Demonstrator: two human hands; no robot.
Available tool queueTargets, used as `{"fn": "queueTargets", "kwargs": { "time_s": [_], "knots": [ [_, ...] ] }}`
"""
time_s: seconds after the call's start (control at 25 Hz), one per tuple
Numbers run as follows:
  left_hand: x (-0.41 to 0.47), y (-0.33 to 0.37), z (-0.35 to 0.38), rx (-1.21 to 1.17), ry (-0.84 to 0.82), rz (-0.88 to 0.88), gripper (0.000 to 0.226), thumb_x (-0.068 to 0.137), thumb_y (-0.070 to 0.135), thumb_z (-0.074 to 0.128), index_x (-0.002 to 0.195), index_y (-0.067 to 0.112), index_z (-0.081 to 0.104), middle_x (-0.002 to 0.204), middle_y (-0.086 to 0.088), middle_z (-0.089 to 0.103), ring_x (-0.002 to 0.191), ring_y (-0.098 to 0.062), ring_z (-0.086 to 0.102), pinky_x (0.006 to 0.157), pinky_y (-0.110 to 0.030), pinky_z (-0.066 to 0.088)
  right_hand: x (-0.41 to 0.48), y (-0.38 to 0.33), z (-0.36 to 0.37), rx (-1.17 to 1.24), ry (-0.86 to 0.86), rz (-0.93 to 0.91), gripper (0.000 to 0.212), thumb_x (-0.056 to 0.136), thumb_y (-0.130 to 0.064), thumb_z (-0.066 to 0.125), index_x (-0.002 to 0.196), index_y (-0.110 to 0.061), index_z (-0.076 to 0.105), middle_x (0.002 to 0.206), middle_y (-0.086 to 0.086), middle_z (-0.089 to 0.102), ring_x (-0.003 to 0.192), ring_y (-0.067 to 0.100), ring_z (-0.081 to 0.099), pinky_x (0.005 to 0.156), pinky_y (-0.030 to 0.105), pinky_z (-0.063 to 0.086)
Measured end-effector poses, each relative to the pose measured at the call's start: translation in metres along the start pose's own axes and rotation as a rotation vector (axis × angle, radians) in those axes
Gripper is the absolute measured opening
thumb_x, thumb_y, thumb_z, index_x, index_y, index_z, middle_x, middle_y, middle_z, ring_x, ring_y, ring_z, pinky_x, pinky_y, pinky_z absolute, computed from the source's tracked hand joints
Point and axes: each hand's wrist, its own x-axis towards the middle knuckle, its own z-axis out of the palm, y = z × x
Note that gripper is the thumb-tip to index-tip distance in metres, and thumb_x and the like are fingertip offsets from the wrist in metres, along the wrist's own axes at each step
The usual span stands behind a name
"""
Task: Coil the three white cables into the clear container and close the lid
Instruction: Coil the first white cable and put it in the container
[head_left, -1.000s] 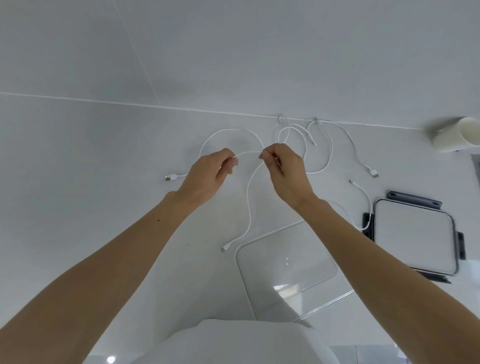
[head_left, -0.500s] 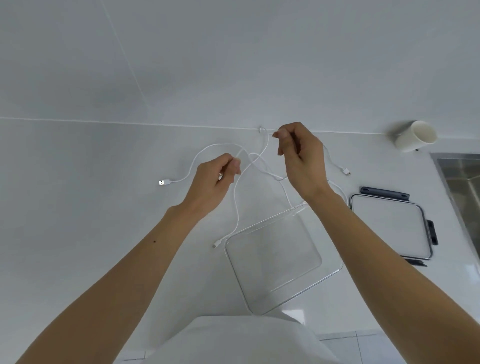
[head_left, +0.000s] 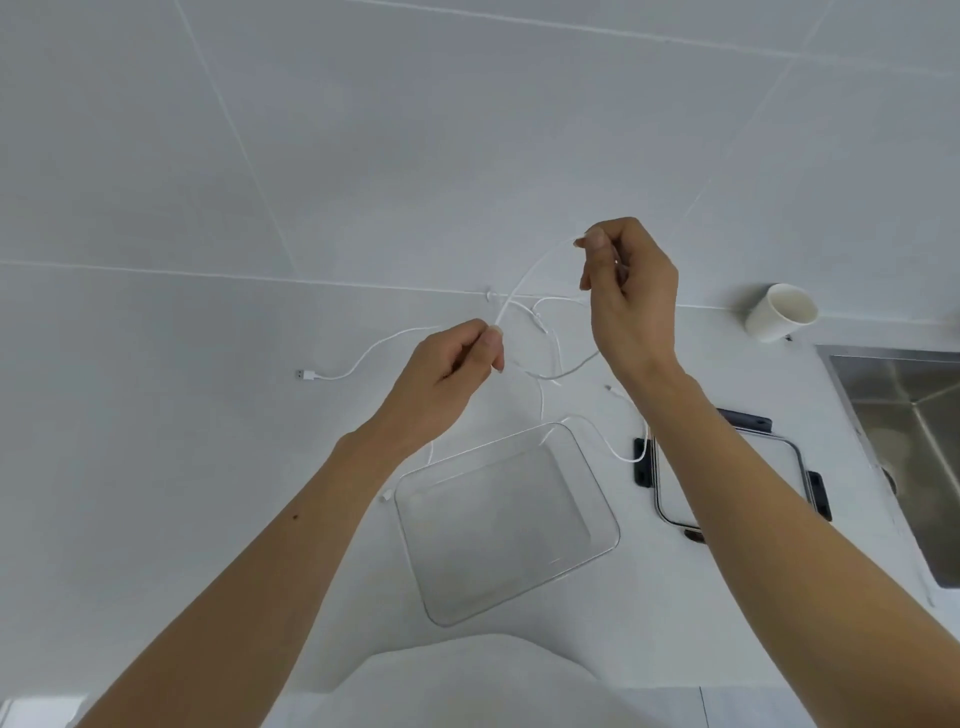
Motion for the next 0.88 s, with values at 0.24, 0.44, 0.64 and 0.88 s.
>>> {"fn": "queueTargets", "kwargs": {
  "time_s": [0.24, 0.44, 0.64, 0.88],
  "knots": [
    [-0.003, 0.043, 0.044, -0.242, -0.01, -0.08, 0.033, 0.105, 0.017, 0.038, 0.079, 0.011, 0.057, 0.053, 0.007, 0.033, 0.047, -0.01, 0.025, 0.046, -0.021, 0.023, 0.016, 0.024, -0.035, -0.059, -0.039, 0.047, 0.021, 0.103, -0.028, 0.046, 0.094, -0.015, 0.06, 0.085, 0.01, 0.069, 0.065, 0.014, 0.061, 0.06, 0.026, 0.047],
    [-0.004, 0.072, 0.062, -0.488, 0.052, -0.07, 0.031, 0.106, 0.019, 0.034, 0.086, 0.01, 0.057, 0.058, 0.004, 0.034, 0.05, -0.013, 0.016, 0.045, -0.023, 0.017, 0.01, 0.045, -0.045, -0.126, -0.18, 0.06, 0.028, 0.102, -0.035, 0.047, 0.094, -0.013, 0.061, 0.071, 0.014, 0.062, 0.071, 0.034, 0.063, 0.066, 0.045, 0.052],
    [-0.007, 0.085, 0.06, -0.593, 0.089, -0.014, 0.031, 0.106, 0.021, 0.033, 0.093, 0.01, 0.06, 0.059, 0.005, 0.038, 0.05, -0.012, 0.019, 0.045, -0.021, 0.021, -0.011, 0.046, -0.04, -0.21, -0.319, 0.028, 0.029, 0.102, -0.041, 0.045, 0.089, -0.02, 0.062, 0.069, 0.004, 0.064, 0.065, 0.027, 0.062, 0.064, 0.041, 0.051],
    [-0.005, 0.094, 0.028, -0.656, 0.124, -0.014, 0.037, 0.105, 0.031, 0.034, 0.096, 0.007, 0.061, 0.072, 0.001, 0.066, 0.063, -0.012, 0.06, 0.061, -0.021, 0.048, -0.042, 0.034, -0.02, -0.294, -0.426, -0.094, 0.029, 0.102, -0.04, 0.041, 0.089, -0.021, 0.059, 0.068, 0.001, 0.062, 0.068, 0.027, 0.064, 0.067, 0.046, 0.054]
  ]
}}
